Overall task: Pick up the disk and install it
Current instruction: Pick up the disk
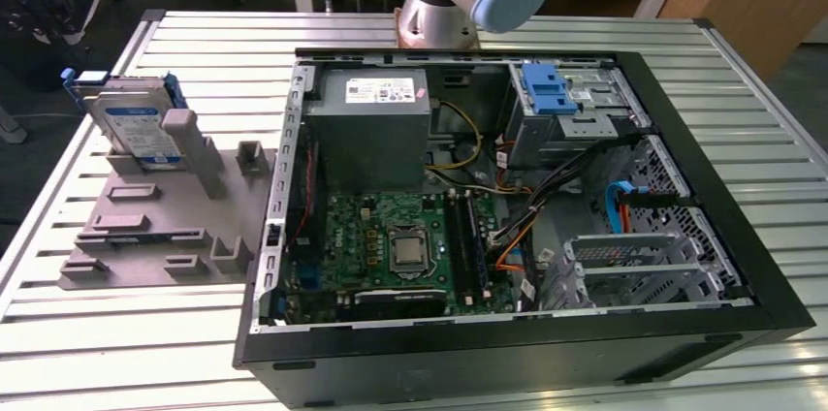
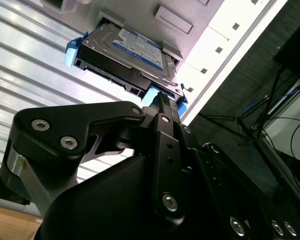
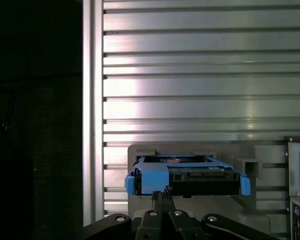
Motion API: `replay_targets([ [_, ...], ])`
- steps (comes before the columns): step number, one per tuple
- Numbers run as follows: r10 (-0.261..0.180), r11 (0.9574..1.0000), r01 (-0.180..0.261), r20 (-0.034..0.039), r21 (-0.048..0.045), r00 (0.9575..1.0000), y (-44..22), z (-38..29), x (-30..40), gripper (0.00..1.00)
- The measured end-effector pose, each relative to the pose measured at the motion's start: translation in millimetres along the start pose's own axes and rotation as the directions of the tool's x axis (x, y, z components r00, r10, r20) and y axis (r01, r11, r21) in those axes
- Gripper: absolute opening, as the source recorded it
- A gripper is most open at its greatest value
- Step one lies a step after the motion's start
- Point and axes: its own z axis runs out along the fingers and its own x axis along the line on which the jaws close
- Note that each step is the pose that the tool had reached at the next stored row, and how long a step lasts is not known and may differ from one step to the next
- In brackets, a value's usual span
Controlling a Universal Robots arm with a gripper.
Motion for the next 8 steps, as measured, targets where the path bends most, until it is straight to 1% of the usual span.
replay_targets([
  [8,-0.005,1.0000,0.005,-0.0002,0.0001,1.0000,0.0,0.0,0.0,0.11],
])
